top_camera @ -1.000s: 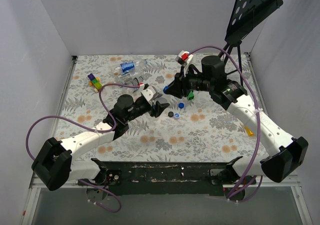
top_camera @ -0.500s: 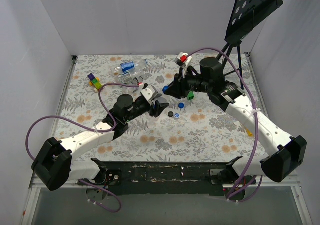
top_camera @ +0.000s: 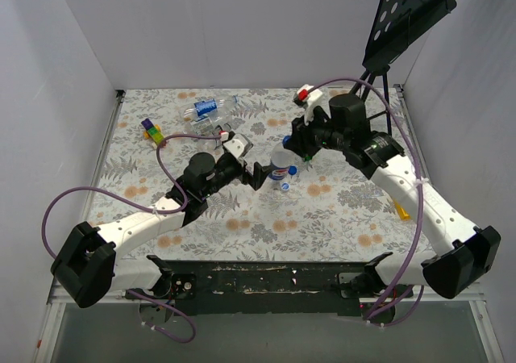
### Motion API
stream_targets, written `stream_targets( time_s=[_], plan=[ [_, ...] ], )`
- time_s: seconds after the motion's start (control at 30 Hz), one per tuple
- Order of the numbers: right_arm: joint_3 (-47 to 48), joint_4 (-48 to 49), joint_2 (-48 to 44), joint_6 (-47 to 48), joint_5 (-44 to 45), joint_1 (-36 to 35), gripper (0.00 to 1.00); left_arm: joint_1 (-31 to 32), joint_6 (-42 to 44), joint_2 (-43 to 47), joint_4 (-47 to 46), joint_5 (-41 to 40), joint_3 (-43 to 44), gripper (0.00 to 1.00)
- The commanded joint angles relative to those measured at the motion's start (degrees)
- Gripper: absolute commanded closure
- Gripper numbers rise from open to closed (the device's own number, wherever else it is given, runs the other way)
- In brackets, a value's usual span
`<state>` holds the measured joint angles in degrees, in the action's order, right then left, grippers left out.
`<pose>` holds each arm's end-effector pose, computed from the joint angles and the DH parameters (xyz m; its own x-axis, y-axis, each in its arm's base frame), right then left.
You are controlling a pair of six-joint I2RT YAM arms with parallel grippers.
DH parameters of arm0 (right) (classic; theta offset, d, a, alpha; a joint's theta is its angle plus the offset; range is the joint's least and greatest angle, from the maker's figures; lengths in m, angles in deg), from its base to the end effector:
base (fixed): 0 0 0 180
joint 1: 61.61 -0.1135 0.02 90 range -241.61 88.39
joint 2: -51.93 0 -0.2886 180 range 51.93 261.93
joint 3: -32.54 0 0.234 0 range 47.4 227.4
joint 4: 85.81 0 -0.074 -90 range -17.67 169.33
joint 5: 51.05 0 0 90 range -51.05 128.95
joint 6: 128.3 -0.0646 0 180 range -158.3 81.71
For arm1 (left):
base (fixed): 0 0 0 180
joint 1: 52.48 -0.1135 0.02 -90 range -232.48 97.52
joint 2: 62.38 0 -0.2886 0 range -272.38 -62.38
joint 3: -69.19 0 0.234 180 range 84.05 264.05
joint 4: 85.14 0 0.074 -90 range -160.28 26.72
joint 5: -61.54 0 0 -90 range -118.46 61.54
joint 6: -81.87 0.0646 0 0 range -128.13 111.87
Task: Screw on the bottle caps
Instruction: Place the plastic bottle at the center of the board.
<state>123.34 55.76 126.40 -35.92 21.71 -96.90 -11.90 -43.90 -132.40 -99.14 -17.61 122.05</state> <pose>0.2281 0.1849 0.4063 -0.2746 -0.2429 -0.9304 -0.7880 0.6114 0.0729 0.2064 -0.1928 0.3081 -0.4909 -0.3355 -0.8041 0.6097 0.5270 -0.5921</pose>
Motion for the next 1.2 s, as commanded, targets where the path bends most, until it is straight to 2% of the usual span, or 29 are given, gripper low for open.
stream_targets(
  time_s=[0.0,0.13,0.27,0.4,0.53,0.8,0.9,1.07,1.17],
  plan=[
    [2.02,-4.82,-5.21,2.64,11.25,6.53,0.99,-0.67,-1.31,1.55,-0.76,-6.80,2.08,0.05],
    [-1.23,-3.33,-8.11,2.90,19.23,13.21,0.99,-5.49,-5.88,1.11,1.26,-8.39,3.83,0.04],
    [-5.79,0.62,-10.49,2.38,23.11,19.80,0.99,-11.65,-10.54,0.67,4.33,-12.41,6.03,0.02],
    [-10.54,5.81,-11.63,1.41,23.30,26.83,0.99,-17.80,-13.62,0.76,5.48,-14.71,6.65,0.02],
    [-13.45,8.63,-10.85,0.88,22.33,31.15,0.99,-20.19,-12.49,0.67,6.97,-17.35,7.53,0.02],
    [-16.35,10.04,-8.65,0.09,22.07,32.47,0.98,-20.27,-9.49,1.55,6.71,-18.85,7.00,0.02],
    [-17.23,10.21,-8.82,-0.09,22.33,32.74,0.92,-20.27,-9.41,1.64,6.45,-18.24,6.74,0.02],
    [-17.85,9.60,-8.03,-0.09,22.07,33.00,0.86,-20.27,-9.06,1.73,6.10,-17.44,6.56,0.02],
    [-18.02,9.69,-7.86,-0.26,22.24,33.00,0.74,-20.27,-8.88,1.90,5.92,-17.27,6.39,0.02]
  ],
)
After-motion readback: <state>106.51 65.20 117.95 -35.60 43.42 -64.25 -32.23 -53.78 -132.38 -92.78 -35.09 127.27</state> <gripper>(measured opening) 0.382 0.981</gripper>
